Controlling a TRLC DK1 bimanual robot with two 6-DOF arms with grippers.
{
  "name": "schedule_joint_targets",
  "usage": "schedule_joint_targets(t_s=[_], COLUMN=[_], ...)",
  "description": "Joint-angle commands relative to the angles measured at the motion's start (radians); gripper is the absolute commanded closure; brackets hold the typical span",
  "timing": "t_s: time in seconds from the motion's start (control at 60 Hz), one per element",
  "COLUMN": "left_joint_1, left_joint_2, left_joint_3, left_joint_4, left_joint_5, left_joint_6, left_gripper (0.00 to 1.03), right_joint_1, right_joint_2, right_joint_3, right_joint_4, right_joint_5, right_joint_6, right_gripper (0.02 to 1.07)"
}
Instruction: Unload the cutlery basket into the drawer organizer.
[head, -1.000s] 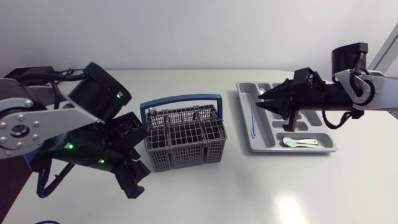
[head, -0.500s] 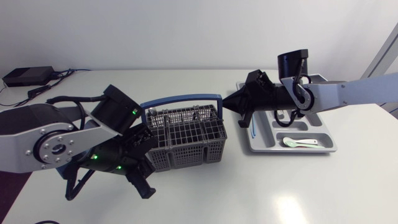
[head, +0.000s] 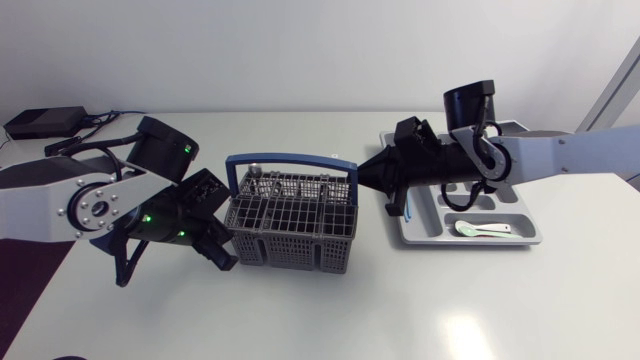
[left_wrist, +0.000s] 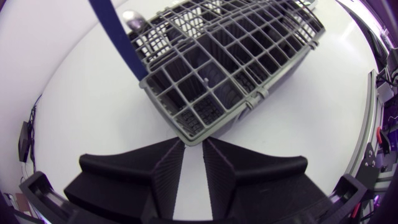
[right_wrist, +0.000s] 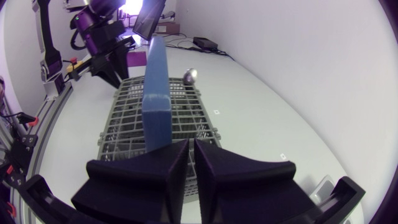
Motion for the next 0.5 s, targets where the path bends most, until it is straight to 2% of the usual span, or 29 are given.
schedule_joint_targets(t_s=[0.0,0.183,0.367,0.483], left_joint_1=[0.027,0.078,0.104,0.104], left_joint_2=[0.046,0.14,0.275,0.35], left_joint_3=[-0.001,0.096,0.237,0.321], left_joint_4=[0.037,0.057,0.096,0.1], left_joint_5=[0.0,0.0,0.0,0.0], left_joint_6=[0.039,0.063,0.059,0.053], left_gripper=[0.8,0.8,0.8,0.8], right_joint_1=[0.018,0.091,0.212,0.229], right_joint_2=[-0.079,-0.208,-0.26,-0.265], right_joint_3=[-0.081,-0.187,-0.233,-0.241], right_joint_4=[-0.032,-0.057,-0.046,-0.015], right_joint_5=[-0.024,-0.007,0.096,0.148], right_joint_6=[-0.037,-0.026,0.023,0.047], right_gripper=[0.94,0.94,0.94,0.94])
